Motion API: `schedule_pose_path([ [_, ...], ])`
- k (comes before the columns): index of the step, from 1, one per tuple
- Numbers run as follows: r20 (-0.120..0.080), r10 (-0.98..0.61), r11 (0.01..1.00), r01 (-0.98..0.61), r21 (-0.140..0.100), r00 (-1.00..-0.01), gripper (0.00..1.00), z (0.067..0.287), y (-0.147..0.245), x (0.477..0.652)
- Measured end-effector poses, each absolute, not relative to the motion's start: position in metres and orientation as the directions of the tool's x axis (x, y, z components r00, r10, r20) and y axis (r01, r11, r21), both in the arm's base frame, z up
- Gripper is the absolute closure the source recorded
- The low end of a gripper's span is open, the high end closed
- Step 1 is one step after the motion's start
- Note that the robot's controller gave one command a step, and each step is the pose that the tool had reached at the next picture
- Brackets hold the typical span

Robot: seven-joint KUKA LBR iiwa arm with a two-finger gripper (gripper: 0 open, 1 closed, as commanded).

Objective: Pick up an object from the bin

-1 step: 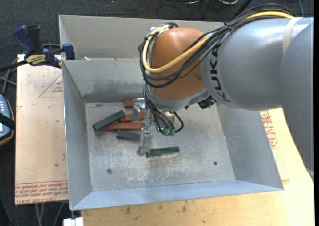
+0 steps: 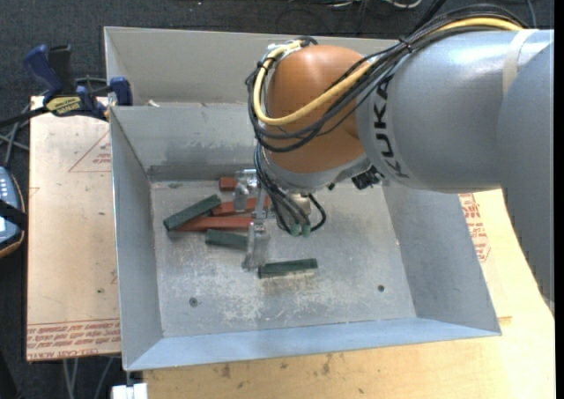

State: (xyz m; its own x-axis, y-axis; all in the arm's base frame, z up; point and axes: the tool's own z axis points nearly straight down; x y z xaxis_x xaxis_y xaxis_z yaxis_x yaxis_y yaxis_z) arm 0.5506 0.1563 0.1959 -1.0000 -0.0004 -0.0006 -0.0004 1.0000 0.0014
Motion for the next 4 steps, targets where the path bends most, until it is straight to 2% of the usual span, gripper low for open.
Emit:
schedule_pose_path([
  [1, -0.007, 0.038, 0.999, 0.038, 0.003, -0.999, 0.0, 0.13, 0.15, 0.587],
  [2, -0.005, -0.124, 0.992, -0.124, 0.001, -0.992, 0.0, 0.08, 0.149, 0.621],
  [3, -0.004, 0.017, 1.0, 0.017, 0.003, -1.0, 0.0, 0.066, 0.151, 0.63],
  [4, -0.004, 0.081, 0.997, 0.081, 0.003, -0.997, 0.0, 0.072, 0.153, 0.619],
])
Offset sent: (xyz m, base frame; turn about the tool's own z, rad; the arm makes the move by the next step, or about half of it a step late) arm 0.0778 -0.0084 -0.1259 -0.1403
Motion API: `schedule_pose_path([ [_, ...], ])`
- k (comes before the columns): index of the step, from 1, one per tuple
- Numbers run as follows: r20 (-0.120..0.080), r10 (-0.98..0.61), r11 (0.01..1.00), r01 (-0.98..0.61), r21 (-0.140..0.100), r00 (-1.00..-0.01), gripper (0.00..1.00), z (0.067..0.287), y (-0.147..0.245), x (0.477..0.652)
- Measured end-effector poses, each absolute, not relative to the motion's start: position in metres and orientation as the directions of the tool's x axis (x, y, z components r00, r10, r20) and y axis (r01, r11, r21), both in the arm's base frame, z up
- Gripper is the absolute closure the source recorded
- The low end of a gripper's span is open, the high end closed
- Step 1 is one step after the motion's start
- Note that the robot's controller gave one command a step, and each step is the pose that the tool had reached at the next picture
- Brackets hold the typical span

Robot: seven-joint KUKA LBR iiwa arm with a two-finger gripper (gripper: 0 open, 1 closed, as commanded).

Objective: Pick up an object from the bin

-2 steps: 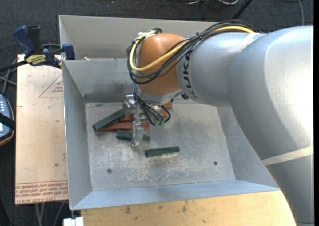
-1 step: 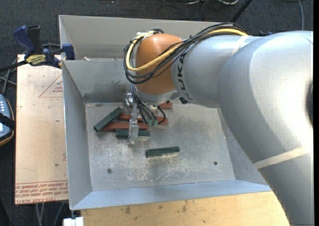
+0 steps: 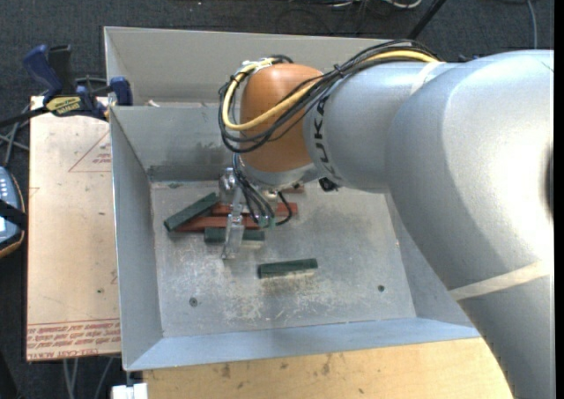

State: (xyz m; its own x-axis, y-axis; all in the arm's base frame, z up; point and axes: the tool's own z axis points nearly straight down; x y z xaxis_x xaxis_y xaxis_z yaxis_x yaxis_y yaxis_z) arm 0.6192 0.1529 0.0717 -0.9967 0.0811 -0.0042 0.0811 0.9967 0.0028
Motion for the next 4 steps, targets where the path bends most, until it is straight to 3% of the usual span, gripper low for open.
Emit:
schedule_pose_path([
  [1, -0.005, 0.017, 1.0, 0.017, 0.005, -1.0, 1.0, 0.071, 0.153, 0.632],
  [3, -0.002, 0.017, 1.0, 0.017, 0.004, -1.0, 1.0, 0.076, 0.153, 0.631],
  [4, 0.0, 0.017, 1.0, 0.017, 0.002, -1.0, 1.0, 0.092, 0.153, 0.631],
])
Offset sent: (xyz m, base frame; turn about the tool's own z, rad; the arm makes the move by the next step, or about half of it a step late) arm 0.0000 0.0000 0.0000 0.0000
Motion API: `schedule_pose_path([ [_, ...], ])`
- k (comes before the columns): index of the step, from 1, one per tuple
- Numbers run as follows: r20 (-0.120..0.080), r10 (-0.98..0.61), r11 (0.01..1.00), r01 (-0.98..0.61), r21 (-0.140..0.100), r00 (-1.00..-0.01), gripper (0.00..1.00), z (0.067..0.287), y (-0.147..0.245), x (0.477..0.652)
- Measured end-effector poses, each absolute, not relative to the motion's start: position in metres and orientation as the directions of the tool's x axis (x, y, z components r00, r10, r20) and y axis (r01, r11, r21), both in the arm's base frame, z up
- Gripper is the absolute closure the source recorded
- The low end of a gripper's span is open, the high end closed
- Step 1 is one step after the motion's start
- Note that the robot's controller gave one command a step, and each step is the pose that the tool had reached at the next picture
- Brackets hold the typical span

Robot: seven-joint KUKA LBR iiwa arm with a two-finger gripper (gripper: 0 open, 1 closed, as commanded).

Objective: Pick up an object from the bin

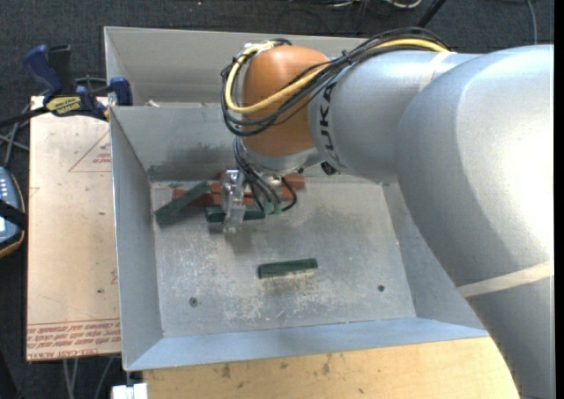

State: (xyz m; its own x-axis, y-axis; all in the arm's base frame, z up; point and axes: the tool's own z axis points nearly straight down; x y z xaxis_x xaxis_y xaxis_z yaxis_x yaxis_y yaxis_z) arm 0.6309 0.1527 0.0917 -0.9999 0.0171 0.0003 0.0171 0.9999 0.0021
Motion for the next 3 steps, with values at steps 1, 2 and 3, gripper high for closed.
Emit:
schedule_pose_path([
  [1, -0.003, 0.017, 1.0, 0.017, 0.002, -1.0, 1.0, 0.102, 0.153, 0.632],
  [2, 0.0, 0.017, 1.0, 0.017, 0.001, -1.0, 1.0, 0.118, 0.152, 0.631],
  [3, -0.004, 0.018, 1.0, 0.018, 0.002, -1.0, 1.0, 0.131, 0.153, 0.632],
])
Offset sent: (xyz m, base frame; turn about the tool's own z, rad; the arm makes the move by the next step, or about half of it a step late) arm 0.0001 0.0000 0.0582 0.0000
